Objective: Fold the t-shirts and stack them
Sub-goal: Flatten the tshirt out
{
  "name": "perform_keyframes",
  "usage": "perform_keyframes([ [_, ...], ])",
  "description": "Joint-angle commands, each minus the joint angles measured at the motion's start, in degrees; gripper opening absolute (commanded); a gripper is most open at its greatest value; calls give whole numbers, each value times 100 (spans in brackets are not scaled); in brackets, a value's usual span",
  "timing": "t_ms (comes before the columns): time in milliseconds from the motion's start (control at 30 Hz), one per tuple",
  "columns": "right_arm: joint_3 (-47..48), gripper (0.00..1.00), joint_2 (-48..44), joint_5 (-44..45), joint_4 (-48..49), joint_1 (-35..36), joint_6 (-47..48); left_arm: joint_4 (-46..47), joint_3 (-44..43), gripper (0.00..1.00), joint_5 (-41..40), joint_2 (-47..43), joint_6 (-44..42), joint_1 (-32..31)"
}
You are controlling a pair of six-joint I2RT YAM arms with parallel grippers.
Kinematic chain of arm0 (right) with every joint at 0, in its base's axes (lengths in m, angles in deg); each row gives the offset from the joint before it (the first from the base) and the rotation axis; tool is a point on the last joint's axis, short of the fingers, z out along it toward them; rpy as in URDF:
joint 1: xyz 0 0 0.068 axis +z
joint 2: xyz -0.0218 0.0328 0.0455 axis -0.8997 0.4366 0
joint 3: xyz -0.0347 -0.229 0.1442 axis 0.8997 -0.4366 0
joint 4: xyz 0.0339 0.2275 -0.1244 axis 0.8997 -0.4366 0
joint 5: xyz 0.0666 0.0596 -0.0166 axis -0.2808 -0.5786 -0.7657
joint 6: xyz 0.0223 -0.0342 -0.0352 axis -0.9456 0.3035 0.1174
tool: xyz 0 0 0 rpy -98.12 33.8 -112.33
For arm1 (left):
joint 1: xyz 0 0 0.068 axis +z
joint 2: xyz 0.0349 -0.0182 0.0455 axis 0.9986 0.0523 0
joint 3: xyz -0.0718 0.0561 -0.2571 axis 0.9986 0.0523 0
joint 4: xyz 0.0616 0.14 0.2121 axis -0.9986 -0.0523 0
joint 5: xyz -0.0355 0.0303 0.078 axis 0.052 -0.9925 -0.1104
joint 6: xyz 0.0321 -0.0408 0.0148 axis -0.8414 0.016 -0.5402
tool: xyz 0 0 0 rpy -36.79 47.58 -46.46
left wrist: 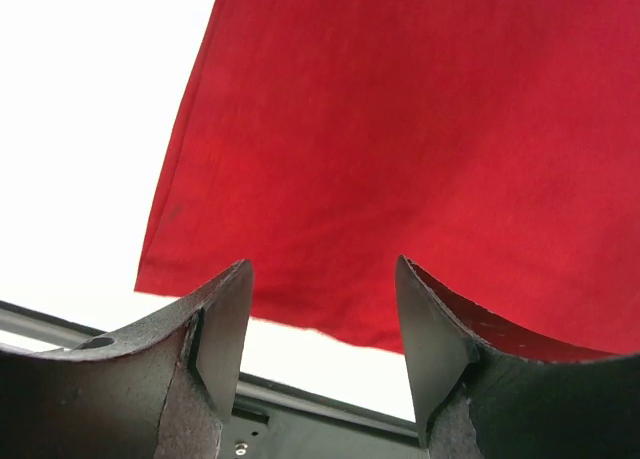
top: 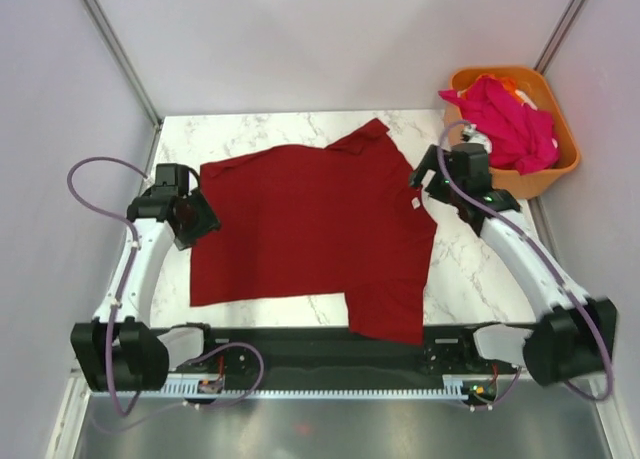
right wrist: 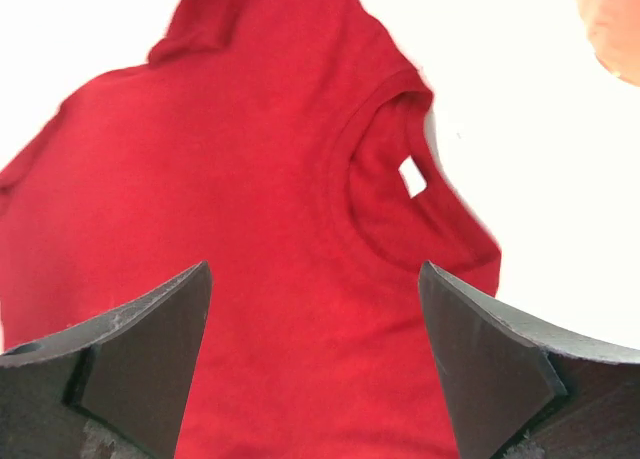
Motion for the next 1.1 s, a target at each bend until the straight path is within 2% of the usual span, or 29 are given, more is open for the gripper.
perform_keyframes([
  [0, -955, 92, -1120, 55, -424, 87, -502, 478, 850, 68, 829, -563, 330, -12],
  [33, -1184, 92, -1307, -7, -460, 113, -583, 900, 1121, 68, 837, -591, 958, -20],
  [133, -1870, 91, -1582, -218, -514, 130, -785, 1088, 1343, 68, 951, -435, 964, 67],
  [233, -2109, 87, -1433, -464, -391, 131, -777, 1421, 1615, 66, 1609, -118, 885, 200],
  [400, -1934, 86, -1021, -351, -153, 131, -601, 1712, 1485, 64, 1567, 322, 710, 208],
  [533, -1337, 86, -300, -455, 118, 122, -373, 1712, 776, 63, 1778, 735, 789, 235],
  [633, -503, 84, 604, -929, 427, 122, -241, 1713, -23, 63, 1778, 1262, 789, 261],
  [733, 770, 80, 1808, -1693, 576, 113, -197, 1713, -919, 63, 1778, 1991, 789, 323],
  [767, 1496, 80, 2124, -2025, 585, 122, -205, 1713, -1185, 63, 1778, 2227, 789, 357],
  [800, 1860, 80, 2701, -2090, 594, 122, -240, 1539, -1423, 60, 1221, 2604, 493, 366],
  [867, 2894, 80, 3241, -2108, 568, 96, -319, 1502, -2030, 60, 1145, 2966, 525, 393],
  [933, 3539, 80, 4049, -2099, 533, 26, -546, 1502, -2564, 60, 1101, 3518, 560, 410],
  [1067, 5324, 75, 5341, -2169, 384, -194, -873, 1484, -3375, 59, 1180, 4364, 621, 498],
])
